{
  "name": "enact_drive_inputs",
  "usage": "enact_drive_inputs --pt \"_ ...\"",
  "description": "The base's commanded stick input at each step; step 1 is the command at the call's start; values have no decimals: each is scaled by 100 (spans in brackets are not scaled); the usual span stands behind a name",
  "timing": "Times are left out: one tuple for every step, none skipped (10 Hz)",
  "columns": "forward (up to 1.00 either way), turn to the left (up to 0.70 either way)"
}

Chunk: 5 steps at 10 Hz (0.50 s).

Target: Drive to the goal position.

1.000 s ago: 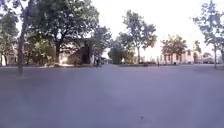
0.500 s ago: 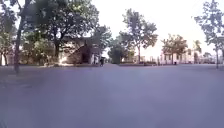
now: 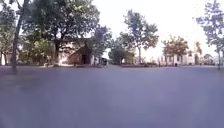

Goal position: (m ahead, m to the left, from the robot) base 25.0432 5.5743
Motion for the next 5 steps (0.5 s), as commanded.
enact_drive_inputs --pt "50 0" --pt "50 0" --pt "50 0" --pt "50 0" --pt "50 0"
